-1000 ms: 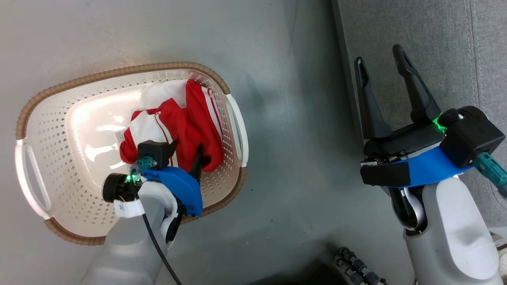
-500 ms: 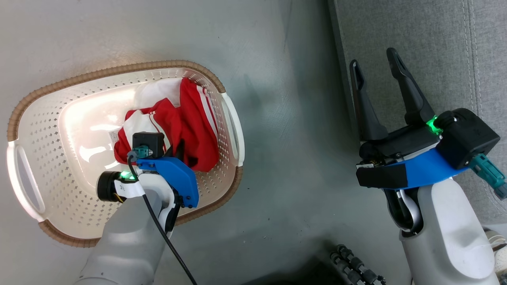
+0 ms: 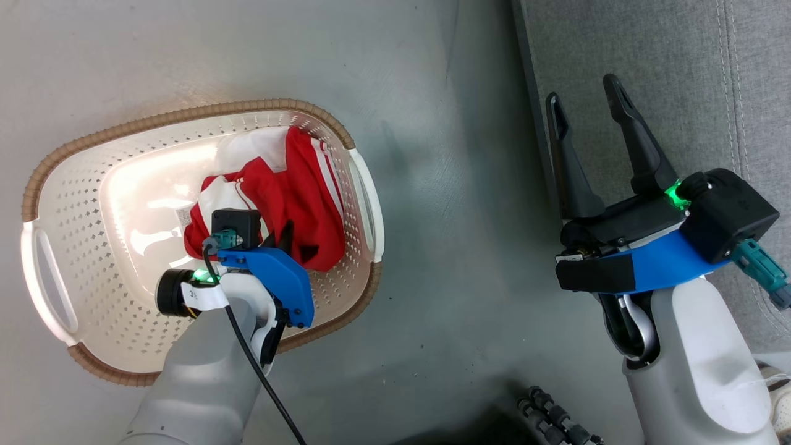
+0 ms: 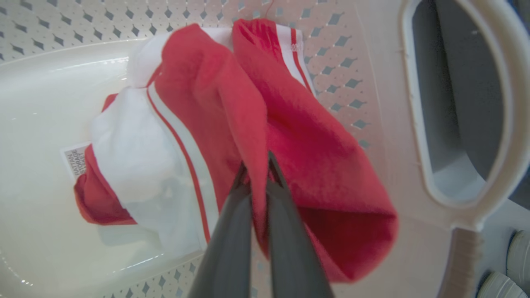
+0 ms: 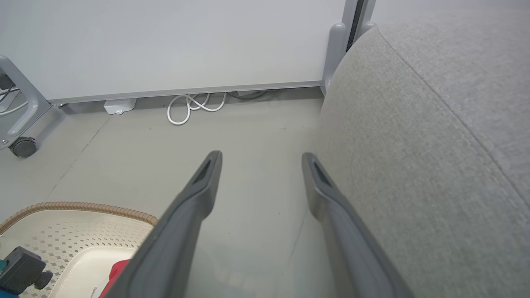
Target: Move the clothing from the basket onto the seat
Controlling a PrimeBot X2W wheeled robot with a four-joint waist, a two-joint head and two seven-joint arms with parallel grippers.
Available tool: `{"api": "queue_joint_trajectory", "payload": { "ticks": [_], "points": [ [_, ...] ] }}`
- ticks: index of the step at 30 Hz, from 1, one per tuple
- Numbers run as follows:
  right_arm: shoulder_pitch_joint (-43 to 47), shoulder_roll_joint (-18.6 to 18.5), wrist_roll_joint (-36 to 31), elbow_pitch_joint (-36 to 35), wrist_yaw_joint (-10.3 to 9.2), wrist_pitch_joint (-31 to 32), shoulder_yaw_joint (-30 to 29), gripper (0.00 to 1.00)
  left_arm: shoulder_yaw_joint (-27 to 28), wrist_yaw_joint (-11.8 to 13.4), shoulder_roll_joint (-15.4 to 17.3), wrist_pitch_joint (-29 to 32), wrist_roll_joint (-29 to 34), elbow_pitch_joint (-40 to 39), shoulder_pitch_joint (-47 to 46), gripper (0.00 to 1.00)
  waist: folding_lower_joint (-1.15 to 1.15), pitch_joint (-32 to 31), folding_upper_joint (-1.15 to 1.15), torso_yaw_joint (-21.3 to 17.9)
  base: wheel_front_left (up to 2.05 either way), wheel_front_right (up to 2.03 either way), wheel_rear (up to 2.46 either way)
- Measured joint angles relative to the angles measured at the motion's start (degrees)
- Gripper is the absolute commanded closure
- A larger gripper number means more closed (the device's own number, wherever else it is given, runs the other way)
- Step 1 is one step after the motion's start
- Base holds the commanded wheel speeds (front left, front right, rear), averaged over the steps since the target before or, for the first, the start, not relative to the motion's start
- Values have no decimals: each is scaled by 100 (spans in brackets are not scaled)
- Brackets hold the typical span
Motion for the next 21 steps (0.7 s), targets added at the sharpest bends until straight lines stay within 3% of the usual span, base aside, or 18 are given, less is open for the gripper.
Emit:
{"api": "queue_joint_trajectory", "payload": {
  "ticks": [11, 21],
  "points": [
    [4, 2, -33, 77, 0, 35, -38, 0, -253, -51, -2, -105, -179, -131, 80, 100, 0, -291, 0, 83, 0, 0, 0],
    [216, 5, -192, 162, 0, 238, -183, 0, -558, -73, -1, -179, -673, -522, 454, 100, 0, -1031, 0, 333, 0, 0, 0]
  ]
}}
